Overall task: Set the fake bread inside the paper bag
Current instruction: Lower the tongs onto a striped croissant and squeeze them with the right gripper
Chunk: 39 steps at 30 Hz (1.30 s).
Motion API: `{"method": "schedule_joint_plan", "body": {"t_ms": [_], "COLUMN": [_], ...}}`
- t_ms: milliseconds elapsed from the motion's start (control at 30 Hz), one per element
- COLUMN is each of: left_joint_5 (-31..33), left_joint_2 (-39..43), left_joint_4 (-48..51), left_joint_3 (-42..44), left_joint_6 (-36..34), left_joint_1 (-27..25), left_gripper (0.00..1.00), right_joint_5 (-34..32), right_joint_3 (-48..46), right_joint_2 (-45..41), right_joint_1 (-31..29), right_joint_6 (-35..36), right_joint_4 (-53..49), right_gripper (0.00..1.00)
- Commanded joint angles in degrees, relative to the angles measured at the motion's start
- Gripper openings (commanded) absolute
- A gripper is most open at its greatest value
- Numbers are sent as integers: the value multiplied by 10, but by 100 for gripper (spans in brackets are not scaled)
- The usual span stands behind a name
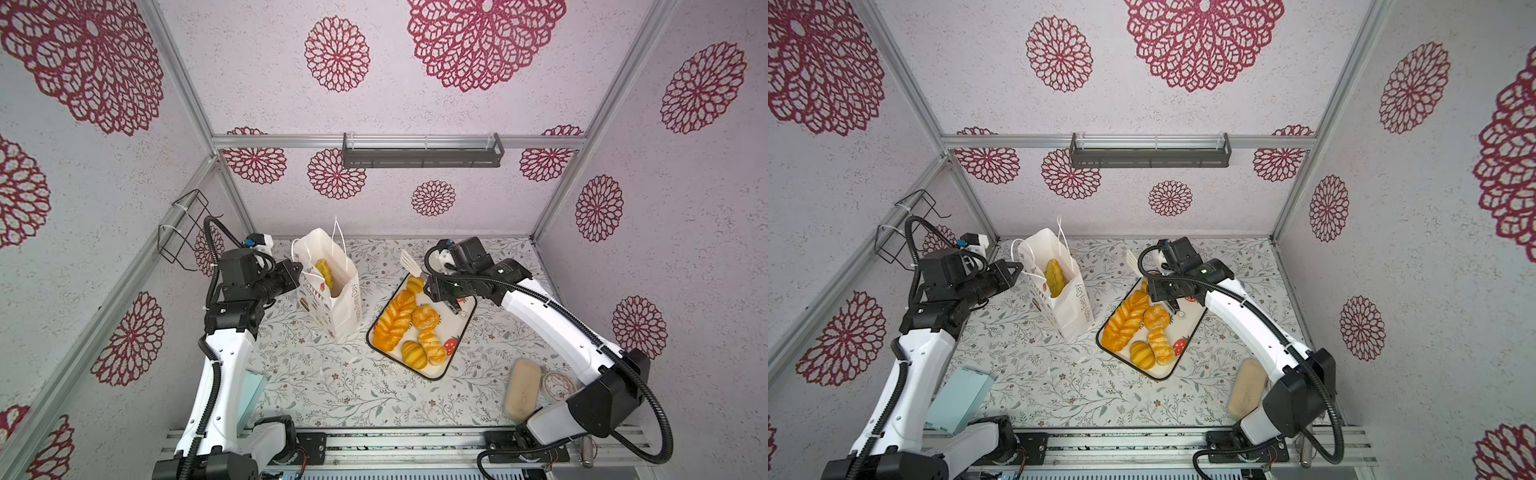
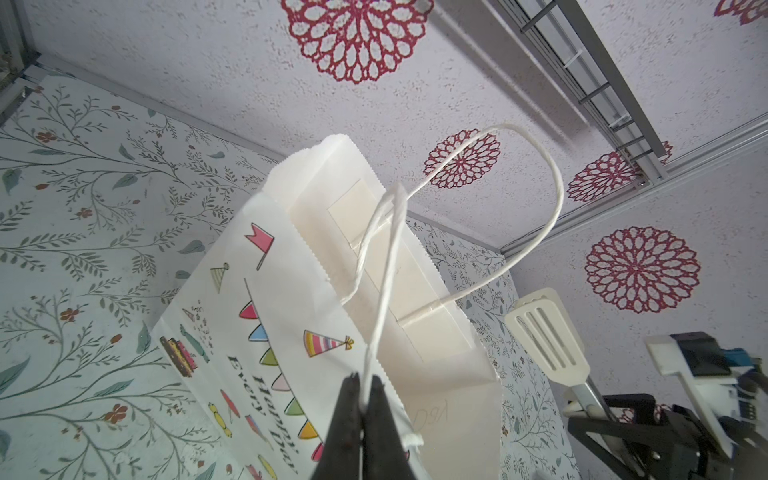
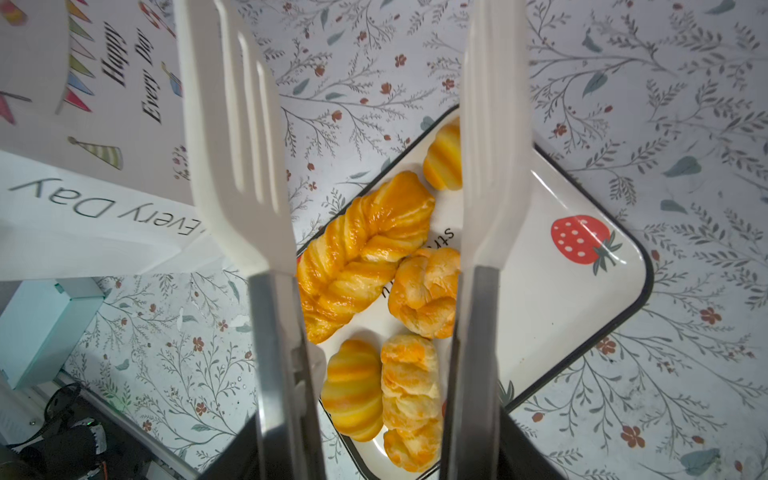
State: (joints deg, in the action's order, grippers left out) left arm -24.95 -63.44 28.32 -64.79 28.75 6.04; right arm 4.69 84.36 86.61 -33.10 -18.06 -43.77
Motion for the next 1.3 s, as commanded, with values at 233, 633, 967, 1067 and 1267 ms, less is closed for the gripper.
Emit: {"method": "schedule_joint_plan", "body": {"t_ms": [233, 633, 967, 1067, 1267], "left_joint_5": [13, 21, 21, 21, 18], "left_joint_2": [24, 29, 33, 31, 31], "left_joint_4": [5, 2, -3, -4, -5], "left_joint_3": [-1, 8, 18, 18, 18], "left_joint_6": [-18, -28, -31, -31, -30], "left_joint_1": [2, 2, 3, 4, 6], "left_gripper": [1, 0, 0, 0, 0], "right_joint_5": [9, 22, 35, 37, 41], "right_joint_3": [-28, -11, 3, 8, 23], "right_joint_2": [56, 140, 191, 202, 221], "right_joint_1": [38, 62, 70, 71, 73], "right_joint_6": [-18, -19, -19, -18, -15], "right_joint_4": [71, 95, 109, 109, 108], "right_gripper": [60, 60, 60, 60, 60]}}
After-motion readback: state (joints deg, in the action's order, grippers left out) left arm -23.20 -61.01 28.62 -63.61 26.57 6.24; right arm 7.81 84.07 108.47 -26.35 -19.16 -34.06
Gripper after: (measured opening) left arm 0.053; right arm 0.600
